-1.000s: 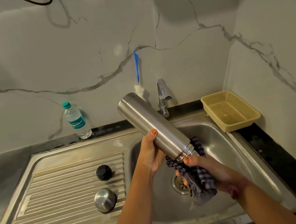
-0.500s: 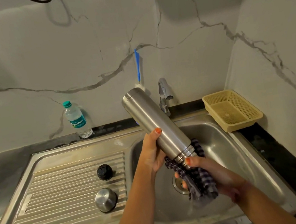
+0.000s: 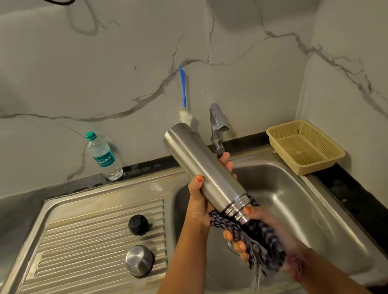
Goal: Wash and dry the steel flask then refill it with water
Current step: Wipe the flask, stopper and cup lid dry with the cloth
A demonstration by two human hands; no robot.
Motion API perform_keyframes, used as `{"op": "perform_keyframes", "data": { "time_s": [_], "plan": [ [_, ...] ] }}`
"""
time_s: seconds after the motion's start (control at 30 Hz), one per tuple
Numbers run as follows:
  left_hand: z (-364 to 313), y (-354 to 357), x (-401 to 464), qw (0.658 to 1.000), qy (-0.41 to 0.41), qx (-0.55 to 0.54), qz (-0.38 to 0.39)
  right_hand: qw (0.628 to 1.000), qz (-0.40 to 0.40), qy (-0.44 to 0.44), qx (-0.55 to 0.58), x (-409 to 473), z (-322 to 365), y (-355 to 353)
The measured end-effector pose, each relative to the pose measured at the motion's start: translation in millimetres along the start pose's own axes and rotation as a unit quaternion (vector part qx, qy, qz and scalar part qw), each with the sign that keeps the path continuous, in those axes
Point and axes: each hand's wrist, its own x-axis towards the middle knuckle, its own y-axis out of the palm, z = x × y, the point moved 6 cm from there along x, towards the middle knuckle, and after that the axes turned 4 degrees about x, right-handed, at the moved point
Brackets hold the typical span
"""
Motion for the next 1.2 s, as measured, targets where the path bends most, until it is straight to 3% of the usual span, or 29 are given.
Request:
{"op": "perform_keyframes", "data": {
  "time_s": [0.1,0.2,0.27,0.3,0.33,0.4,0.5,0.57,0.67,0.8,0.93,1.2],
  "plan": [
    [-1,-6,-7,0.999,-0.005,0.045,-0.024,0.993,-0.074,0.001,-0.094,-2,6,-12],
    [-16,-39,-20,0.986,0.032,0.080,-0.142,0.978,-0.118,-0.013,-0.173,-7,20,-22],
    [-31,-51,-31,0.957,0.065,0.199,-0.200,0.973,-0.136,-0.021,-0.186,-12,29,-25],
    [-40,-53,-36,0.921,0.082,0.309,-0.223,0.972,-0.141,-0.022,-0.186,-14,31,-27],
    [-48,-54,-40,0.862,0.102,0.436,-0.237,0.972,-0.146,-0.019,-0.185,-15,32,-28],
    [-60,-50,-44,0.706,0.155,0.648,-0.241,0.971,-0.156,-0.003,-0.181,-17,33,-32],
    [-68,-39,-45,0.530,0.214,0.795,-0.201,0.971,-0.162,0.024,-0.177,-19,35,-34],
    [-69,-37,-43,0.445,0.217,0.854,-0.163,0.972,-0.160,0.041,-0.166,-20,37,-33],
    [-69,-31,-38,0.367,0.230,0.894,-0.117,0.966,-0.153,0.074,-0.196,-19,40,-32],
    [-70,-25,-37,0.312,0.248,0.914,-0.076,0.957,-0.136,0.111,-0.232,-18,42,-28],
    [-80,-29,-41,0.311,0.242,0.918,-0.042,0.953,-0.135,0.128,-0.239,-12,39,-25],
    [-96,-41,-68,0.290,0.241,0.924,-0.067,0.951,-0.109,0.139,-0.255,12,24,-14]
  ]
}}
